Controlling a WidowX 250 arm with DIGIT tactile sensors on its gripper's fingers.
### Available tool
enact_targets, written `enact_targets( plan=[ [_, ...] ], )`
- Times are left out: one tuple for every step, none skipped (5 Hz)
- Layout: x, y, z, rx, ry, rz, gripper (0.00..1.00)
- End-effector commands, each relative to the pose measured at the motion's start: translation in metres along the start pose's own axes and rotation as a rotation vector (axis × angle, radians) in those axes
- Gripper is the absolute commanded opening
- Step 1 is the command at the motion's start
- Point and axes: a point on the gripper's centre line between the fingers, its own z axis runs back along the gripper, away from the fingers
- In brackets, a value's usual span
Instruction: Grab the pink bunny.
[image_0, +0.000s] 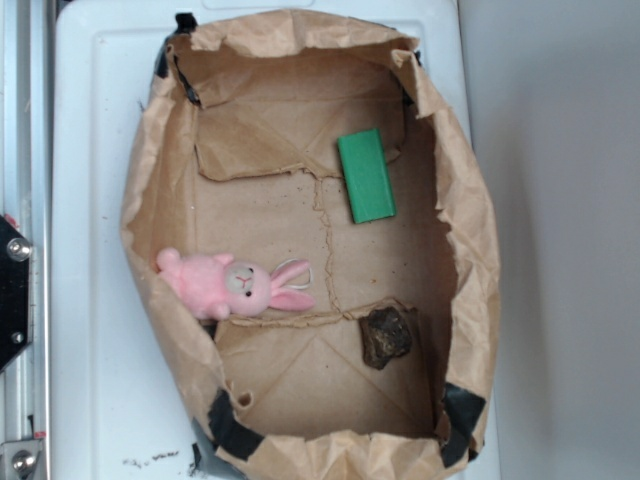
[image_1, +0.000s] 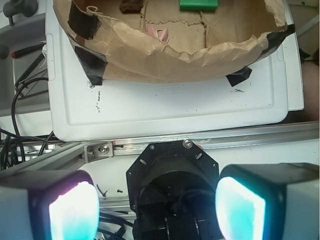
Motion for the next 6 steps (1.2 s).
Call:
enact_targets(
  plan=[
    [0.000,0.000,0.000,0.000,0.000,0.000,1.00],
    [0.035,0.007,-0.008,-0.003,-0.023,0.053,1.00],
    [0.068,0.024,-0.027,0.013,-0.056,0.057,1.00],
    [0.091,0.035,-0.043,-0.017,-0.068,0.045,1.00],
    [0.117,0.046,-0.062,0.041,-0.119,0.091,1.00],
    [0.138,0.042,-0.090,0.071,-0.155,0.053,1.00]
  ],
)
